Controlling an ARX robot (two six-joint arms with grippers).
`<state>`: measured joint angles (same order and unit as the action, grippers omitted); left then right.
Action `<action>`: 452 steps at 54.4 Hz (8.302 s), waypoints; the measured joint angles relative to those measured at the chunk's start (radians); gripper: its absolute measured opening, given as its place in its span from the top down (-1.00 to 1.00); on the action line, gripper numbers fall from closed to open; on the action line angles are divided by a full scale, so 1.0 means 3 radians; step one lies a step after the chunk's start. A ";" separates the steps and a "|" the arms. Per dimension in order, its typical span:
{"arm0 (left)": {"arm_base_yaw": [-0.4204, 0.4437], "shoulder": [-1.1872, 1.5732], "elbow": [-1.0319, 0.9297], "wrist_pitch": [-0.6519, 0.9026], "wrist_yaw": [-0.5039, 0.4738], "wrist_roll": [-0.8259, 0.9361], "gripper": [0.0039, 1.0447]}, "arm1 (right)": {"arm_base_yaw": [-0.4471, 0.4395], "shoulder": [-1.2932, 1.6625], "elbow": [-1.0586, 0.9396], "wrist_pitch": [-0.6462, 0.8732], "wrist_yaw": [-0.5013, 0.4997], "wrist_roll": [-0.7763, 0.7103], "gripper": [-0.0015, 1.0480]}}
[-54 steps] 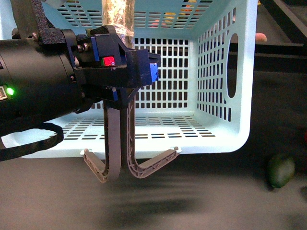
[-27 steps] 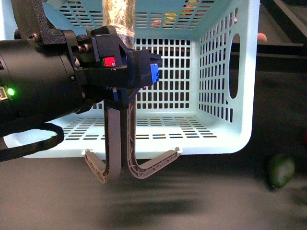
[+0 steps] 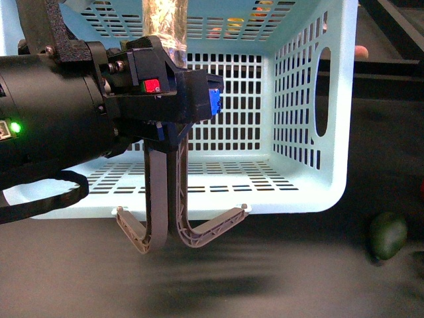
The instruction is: Pick mango with right arm and hold basket with left
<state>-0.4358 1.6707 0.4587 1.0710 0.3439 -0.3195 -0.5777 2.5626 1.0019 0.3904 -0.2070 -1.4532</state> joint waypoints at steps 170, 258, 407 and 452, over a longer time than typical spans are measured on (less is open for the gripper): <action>0.0000 0.0000 0.0000 0.0000 -0.0001 0.0003 0.84 | 0.3180 -0.2744 -0.1184 0.1540 0.0282 0.5057 -0.75; -0.0009 0.0018 0.0001 -0.0020 -0.0001 -0.0006 0.84 | 0.2389 -0.6931 -0.3324 0.0275 0.1132 0.4870 0.48; 0.0670 0.1115 0.1874 -0.1798 -0.2706 -0.3339 0.85 | 0.1933 -0.8527 -0.3323 -0.1297 0.0684 0.4845 -0.85; 0.1146 0.1512 0.2140 -0.1751 -0.2625 -0.3850 0.40 | 0.1933 -0.8527 -0.3323 -0.1297 0.0684 0.4845 -0.85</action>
<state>-0.0921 2.1242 1.1007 0.5457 -0.4435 -1.4746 0.0021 0.0044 0.0051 0.0013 -0.0017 0.0002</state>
